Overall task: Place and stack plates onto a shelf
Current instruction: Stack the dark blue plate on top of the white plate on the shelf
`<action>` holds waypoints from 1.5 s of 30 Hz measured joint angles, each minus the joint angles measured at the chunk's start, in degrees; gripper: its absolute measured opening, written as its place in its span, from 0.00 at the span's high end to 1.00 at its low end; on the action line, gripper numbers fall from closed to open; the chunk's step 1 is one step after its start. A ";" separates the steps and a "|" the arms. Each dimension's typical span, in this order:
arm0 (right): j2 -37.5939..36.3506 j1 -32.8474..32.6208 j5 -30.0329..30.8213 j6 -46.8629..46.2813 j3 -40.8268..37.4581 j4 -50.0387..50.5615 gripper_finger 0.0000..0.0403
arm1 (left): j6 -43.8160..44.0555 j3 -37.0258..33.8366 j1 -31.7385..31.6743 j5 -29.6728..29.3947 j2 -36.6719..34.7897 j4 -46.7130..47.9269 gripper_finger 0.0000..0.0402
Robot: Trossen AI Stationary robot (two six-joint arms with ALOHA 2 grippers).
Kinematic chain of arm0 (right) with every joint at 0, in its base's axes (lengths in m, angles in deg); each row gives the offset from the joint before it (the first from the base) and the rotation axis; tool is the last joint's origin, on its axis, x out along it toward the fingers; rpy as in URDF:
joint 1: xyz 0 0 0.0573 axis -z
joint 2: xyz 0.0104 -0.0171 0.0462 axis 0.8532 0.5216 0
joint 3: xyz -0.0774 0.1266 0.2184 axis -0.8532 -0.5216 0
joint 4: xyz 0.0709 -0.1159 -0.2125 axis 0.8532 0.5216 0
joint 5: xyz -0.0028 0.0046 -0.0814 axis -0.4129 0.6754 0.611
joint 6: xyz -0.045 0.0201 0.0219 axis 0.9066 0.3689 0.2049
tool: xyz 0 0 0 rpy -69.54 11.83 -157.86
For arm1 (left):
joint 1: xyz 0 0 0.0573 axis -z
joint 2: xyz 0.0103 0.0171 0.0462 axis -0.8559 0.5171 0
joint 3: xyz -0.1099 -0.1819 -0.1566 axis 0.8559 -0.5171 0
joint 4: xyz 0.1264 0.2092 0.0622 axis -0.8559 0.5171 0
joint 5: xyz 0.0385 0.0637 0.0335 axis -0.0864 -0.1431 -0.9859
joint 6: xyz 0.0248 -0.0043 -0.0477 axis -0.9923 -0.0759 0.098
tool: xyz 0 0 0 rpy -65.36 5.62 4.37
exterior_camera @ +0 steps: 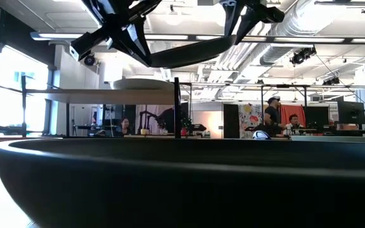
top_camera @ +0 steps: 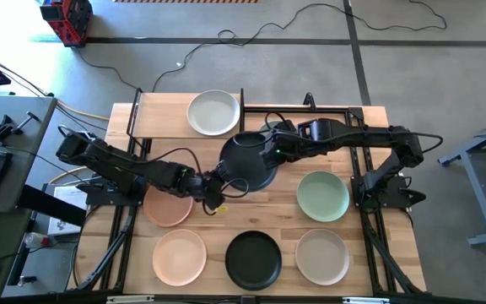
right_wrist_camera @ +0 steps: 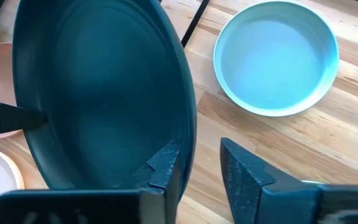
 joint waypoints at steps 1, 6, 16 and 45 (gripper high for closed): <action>-0.02 0.04 0.00 0.00 0.00 0.00 0.81 | 0.02 0.00 0.00 0.00 0.00 -0.31 1.00; -0.01 0.62 -0.14 1.50 0.00 -0.12 0.92 | -0.07 0.00 0.00 -1.51 0.00 -2.65 1.00; 0.00 0.66 -0.25 3.28 0.00 -0.61 0.99 | 0.16 0.00 0.00 -1.70 0.00 -2.14 1.00; -0.02 2.63 6.59 14.66 4.99 -3.19 0.58 | 8.07 0.00 -6.07 -2.58 0.00 6.01 1.00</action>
